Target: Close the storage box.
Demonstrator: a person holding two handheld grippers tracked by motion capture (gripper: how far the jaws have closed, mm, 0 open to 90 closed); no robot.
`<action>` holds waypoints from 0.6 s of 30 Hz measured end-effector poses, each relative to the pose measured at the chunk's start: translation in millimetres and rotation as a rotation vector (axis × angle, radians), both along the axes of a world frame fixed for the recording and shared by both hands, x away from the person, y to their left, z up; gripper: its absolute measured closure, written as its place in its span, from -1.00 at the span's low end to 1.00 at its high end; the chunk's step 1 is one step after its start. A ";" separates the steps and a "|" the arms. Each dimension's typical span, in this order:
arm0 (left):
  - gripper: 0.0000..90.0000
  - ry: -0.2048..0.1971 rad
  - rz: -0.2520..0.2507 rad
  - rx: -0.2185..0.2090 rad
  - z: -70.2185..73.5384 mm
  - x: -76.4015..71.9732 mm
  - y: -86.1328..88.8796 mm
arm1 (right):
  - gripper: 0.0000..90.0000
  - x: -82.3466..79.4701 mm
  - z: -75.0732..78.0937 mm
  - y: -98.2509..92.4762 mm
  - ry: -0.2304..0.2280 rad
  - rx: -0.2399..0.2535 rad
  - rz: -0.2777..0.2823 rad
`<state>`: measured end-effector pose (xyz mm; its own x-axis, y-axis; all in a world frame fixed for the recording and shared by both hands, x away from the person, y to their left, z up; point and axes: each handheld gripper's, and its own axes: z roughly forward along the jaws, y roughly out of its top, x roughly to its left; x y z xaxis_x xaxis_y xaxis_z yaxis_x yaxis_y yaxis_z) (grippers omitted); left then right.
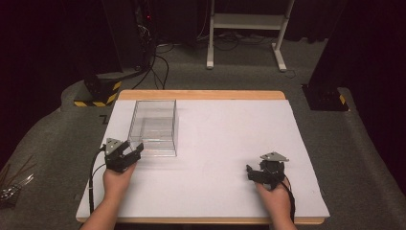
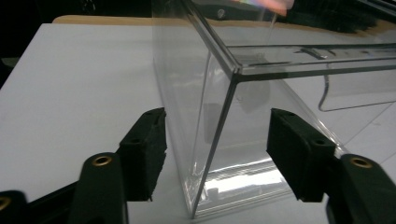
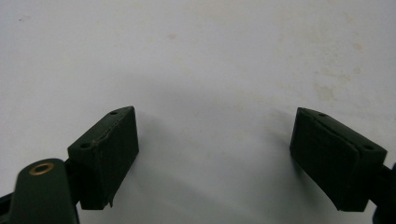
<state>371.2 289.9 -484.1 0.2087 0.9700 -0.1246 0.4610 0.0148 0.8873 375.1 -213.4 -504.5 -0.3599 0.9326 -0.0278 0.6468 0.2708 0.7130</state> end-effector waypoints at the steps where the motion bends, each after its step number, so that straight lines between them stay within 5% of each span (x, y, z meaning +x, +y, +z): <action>1: -0.23 -0.004 -0.008 0.006 1.5 -2.4 -0.1 | -0.66 0.0 0.0 0.0 0.000 0.000 0.000; 10: -0.39 0.049 -0.059 0.027 5.1 -22.5 2.9 | -0.66 0.0 0.0 0.0 0.001 0.000 0.000; 18: -0.41 0.135 -0.107 0.061 -3.9 -48.7 16.4 | -0.66 0.0 0.2 -0.1 0.002 -0.001 0.000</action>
<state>322.5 306.3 -488.1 0.2966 0.9497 -0.1003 0.5721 -0.0926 0.8149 375.1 -213.5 -504.4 -0.3598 0.9326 -0.0275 0.6485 0.2711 0.7113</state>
